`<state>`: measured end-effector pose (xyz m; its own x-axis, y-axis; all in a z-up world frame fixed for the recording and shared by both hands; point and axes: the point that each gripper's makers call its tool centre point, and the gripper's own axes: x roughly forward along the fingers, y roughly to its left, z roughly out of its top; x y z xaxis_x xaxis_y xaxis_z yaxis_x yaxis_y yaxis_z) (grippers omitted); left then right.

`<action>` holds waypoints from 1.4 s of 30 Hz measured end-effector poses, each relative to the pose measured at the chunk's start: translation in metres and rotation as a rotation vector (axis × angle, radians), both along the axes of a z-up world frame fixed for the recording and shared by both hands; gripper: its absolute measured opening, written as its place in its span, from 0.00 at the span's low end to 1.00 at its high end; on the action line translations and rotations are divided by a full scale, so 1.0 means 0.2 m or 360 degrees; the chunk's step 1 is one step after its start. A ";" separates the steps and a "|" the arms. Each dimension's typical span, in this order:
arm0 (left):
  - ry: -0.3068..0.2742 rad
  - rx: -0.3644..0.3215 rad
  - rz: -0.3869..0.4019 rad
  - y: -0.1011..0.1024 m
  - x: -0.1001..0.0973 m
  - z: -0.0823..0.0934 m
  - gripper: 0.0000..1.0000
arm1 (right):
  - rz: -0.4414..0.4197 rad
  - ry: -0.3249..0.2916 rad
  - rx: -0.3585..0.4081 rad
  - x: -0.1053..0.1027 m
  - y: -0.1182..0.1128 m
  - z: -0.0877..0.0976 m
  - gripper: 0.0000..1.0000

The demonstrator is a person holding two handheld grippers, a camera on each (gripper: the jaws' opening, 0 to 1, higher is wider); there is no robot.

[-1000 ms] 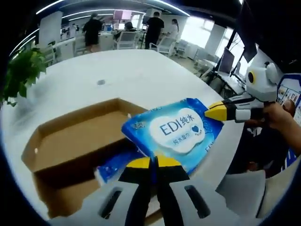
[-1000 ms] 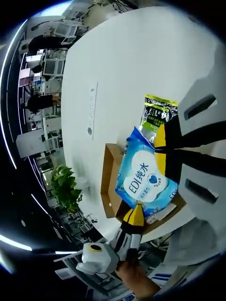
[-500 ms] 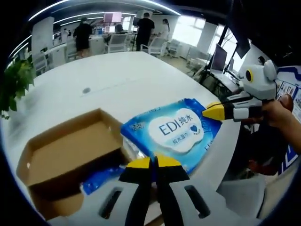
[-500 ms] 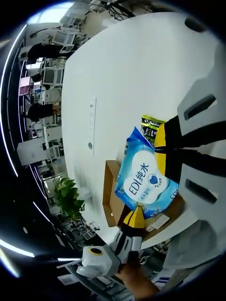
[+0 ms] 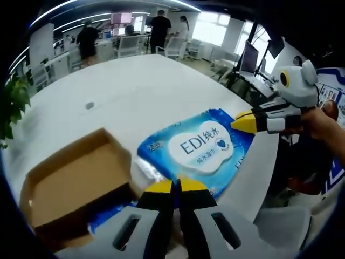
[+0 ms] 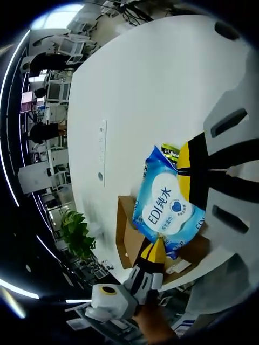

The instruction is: Operate the shoe box by opening the lid, removing the specified soft item, and placing it in the target area until the item is outside and the box remains undamaged.

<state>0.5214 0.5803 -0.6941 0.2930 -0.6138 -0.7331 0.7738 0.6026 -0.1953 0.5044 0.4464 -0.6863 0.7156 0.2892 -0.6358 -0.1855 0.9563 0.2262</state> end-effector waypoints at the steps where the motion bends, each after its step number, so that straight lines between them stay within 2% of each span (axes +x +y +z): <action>1: -0.0003 0.0017 -0.0008 0.00 0.00 -0.01 0.00 | 0.0007 0.0005 -0.0006 0.01 0.00 -0.02 0.00; 9: -0.0088 0.0220 -0.0138 -0.02 0.04 -0.12 0.00 | 0.0031 0.0044 -0.0007 0.06 -0.01 -0.14 0.00; 19: -0.0158 0.0382 -0.0236 -0.05 0.08 -0.22 0.00 | 0.0046 0.0063 -0.0027 0.11 -0.03 -0.27 0.00; 24: -0.0207 0.0459 -0.0285 -0.05 0.09 -0.25 0.00 | 0.0037 0.0056 -0.0025 0.13 -0.03 -0.31 0.00; 39: -0.0304 0.0603 -0.0376 -0.03 0.10 -0.32 0.00 | 0.0004 0.0050 -0.0014 0.15 -0.02 -0.38 0.00; 42: -0.0353 0.0642 -0.0413 -0.03 0.10 -0.33 0.00 | -0.0001 0.0045 -0.0008 0.15 -0.02 -0.38 0.00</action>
